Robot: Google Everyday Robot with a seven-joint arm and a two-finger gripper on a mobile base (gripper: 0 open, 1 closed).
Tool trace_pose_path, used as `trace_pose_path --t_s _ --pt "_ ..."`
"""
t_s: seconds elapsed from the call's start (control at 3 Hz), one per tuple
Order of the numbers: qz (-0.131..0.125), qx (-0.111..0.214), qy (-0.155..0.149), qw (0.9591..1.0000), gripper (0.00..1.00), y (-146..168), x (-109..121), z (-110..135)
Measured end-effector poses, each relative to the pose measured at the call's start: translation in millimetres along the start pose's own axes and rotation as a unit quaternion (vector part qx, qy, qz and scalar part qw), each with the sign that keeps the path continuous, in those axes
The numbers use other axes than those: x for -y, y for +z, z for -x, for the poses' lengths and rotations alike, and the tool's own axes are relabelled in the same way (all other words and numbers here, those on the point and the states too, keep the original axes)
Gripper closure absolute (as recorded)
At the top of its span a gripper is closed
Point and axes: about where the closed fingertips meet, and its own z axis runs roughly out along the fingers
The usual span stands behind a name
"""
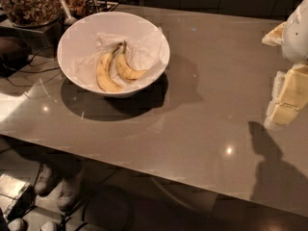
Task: Pick banana from white bowl
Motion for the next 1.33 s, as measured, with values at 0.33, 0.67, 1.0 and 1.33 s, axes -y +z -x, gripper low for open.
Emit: trace_pose_path --t_s 0.33,0.67,1.0,1.33 --pt "0.000 0.000 0.000 1.0000 0.00 0 0 0" --pt "0.014 0.015 -0.004 0.9998 0.00 1 4 8" --pt "0.042 0.020 -0.023 0.9987 0.00 9 12 31" --pt "0.083 0.036 -0.073 0.9932 0.00 21 12 65"
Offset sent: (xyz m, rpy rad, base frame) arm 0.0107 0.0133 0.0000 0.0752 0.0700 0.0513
